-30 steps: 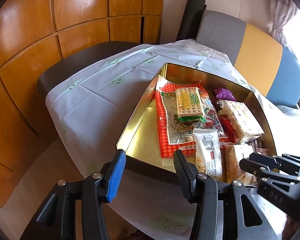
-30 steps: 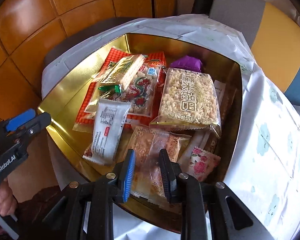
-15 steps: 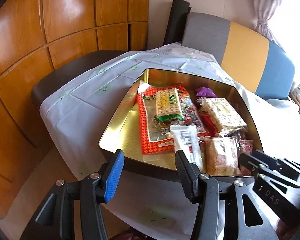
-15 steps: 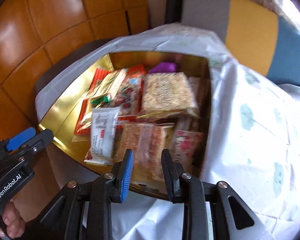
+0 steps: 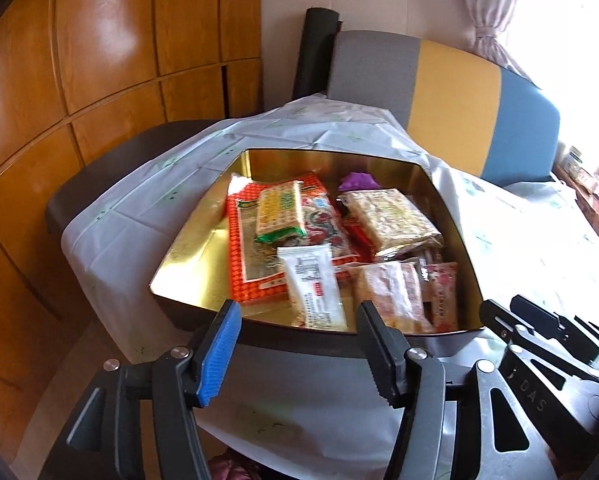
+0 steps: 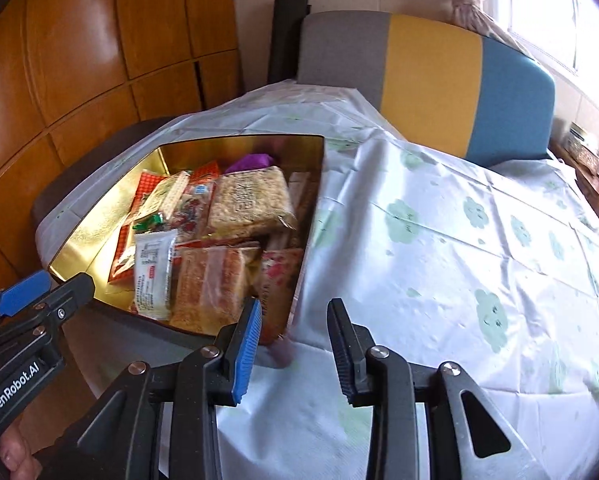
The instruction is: Organize snacks
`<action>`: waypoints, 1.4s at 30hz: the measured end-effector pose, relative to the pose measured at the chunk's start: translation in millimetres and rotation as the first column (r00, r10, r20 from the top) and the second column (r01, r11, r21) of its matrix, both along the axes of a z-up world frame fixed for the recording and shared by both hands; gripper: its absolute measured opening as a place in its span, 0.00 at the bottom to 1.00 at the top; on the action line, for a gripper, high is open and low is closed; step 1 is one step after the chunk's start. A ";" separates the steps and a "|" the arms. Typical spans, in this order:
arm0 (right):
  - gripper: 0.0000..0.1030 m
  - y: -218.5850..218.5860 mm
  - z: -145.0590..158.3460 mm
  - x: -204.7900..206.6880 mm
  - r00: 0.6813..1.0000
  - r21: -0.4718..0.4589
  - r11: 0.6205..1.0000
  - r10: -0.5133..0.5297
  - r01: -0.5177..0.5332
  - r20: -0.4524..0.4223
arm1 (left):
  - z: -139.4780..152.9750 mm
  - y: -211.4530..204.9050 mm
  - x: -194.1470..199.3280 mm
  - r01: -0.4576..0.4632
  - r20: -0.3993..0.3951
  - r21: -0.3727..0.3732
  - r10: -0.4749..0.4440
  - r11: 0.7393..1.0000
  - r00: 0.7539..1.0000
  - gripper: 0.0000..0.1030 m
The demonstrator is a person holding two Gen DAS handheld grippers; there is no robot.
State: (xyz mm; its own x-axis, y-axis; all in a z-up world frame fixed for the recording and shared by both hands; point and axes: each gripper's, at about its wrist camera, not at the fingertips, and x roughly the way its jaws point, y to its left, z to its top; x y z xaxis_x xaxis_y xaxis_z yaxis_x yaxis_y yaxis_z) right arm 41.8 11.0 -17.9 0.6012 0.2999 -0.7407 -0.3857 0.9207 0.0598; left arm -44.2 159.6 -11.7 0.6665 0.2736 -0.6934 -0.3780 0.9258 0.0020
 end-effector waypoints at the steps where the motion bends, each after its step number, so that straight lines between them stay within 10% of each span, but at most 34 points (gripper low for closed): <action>1: 0.34 -1.2 -0.5 -0.4 1.000 -0.002 1.000 -0.008 0.008 0.002 | 0.7 -1.3 -0.2 0.000 0.003 0.004 0.000 1.000 1.000 0.60; 42: 0.37 1.1 2.6 -15.1 0.999 -0.006 1.000 0.003 -0.002 0.050 | 4.8 4.7 -6.9 -0.014 0.013 0.007 0.014 1.000 1.000 0.67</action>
State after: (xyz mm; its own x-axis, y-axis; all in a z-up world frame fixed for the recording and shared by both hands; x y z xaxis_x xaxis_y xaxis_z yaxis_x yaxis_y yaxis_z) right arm 26.7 12.1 -15.3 0.6370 0.2974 -0.7112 -0.3904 0.9200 0.0351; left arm -51.1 164.3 -6.9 0.6713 0.2881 -0.6829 -0.3907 0.9205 0.0042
